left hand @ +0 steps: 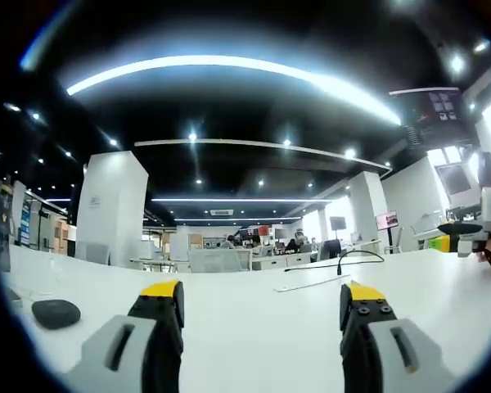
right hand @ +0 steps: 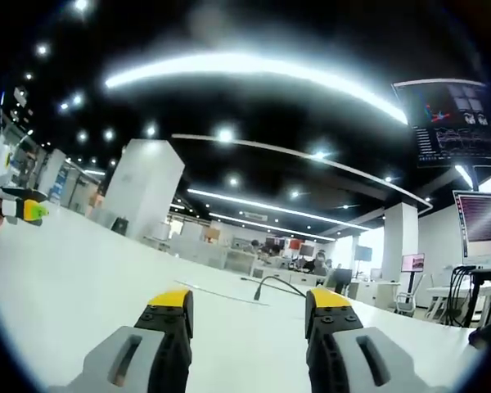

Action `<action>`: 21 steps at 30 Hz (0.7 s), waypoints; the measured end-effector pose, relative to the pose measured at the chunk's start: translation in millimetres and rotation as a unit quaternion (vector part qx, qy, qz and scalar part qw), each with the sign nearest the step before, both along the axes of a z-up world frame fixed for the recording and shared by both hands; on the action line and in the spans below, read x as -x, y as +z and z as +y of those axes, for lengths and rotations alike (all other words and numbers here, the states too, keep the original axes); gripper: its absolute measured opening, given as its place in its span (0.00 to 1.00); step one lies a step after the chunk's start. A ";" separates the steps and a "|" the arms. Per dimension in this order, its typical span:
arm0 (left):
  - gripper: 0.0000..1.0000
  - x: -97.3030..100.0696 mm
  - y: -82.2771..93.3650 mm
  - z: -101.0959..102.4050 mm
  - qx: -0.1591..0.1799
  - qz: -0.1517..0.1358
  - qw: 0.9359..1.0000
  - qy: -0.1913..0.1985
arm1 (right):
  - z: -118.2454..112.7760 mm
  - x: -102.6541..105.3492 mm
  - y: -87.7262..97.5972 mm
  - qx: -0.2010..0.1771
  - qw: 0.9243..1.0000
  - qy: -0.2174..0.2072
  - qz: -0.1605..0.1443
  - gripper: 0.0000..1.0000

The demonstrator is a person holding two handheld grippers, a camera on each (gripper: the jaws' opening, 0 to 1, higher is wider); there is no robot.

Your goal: Locate the USB plug end of the data cable currently connected to the USB port on the desk. Grip the plug, withdraw it from the port, and place it onto the desktop.

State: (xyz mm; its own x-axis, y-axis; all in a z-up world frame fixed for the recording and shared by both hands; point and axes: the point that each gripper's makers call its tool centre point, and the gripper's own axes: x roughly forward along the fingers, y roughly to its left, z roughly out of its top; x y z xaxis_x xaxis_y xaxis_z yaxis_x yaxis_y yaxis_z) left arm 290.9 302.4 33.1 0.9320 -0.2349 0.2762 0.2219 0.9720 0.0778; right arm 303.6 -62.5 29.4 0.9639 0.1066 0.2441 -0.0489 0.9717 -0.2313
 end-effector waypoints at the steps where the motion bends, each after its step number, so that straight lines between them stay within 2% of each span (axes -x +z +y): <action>1: 0.78 0.5 0.8 -0.7 0.003 -0.002 1.000 -0.002 | -0.2 0.0 -0.1 0.001 1.000 -0.001 0.000 0.56; 21: 0.77 -1.2 -2.6 -1.3 -0.013 0.003 1.000 0.002 | 0.4 -0.9 -3.1 0.010 1.000 -0.003 0.006 0.55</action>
